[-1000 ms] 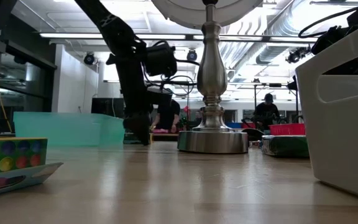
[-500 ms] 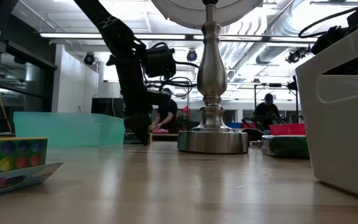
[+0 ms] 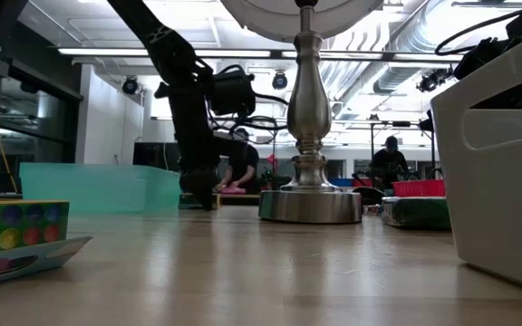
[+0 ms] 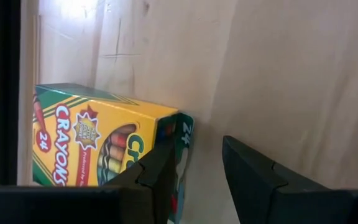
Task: Pick & Place School Supplies
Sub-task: Put the yellow crayon box into the green bin
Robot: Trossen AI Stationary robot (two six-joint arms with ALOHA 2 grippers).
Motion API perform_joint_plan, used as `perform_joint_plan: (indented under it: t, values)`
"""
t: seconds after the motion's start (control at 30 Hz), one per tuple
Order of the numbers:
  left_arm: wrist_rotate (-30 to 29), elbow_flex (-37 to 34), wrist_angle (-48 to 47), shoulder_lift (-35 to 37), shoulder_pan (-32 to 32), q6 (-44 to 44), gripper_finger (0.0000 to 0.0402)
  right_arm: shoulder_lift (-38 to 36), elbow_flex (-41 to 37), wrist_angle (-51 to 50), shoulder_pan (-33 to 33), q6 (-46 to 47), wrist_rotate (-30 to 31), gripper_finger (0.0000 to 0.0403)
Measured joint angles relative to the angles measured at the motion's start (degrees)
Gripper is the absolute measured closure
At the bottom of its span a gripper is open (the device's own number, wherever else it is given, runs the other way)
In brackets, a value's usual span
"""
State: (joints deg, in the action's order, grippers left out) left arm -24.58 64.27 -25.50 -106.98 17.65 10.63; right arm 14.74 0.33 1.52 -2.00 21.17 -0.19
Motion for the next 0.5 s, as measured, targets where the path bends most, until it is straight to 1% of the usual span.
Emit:
perform_joint_plan:
  t: [0.17, 0.5]
  values:
    - [-1.1, 0.0, -0.1, -0.1, 0.0, -0.1, 0.0283, 0.0, 0.0, 0.0, 0.0, 0.0, 0.0, 0.0289]
    - [-1.5, -0.1, -0.2, -0.1, -0.1, -0.1, 0.0345, 0.0, 0.0, 0.0, 0.0, 0.0, 0.0, 0.0289]
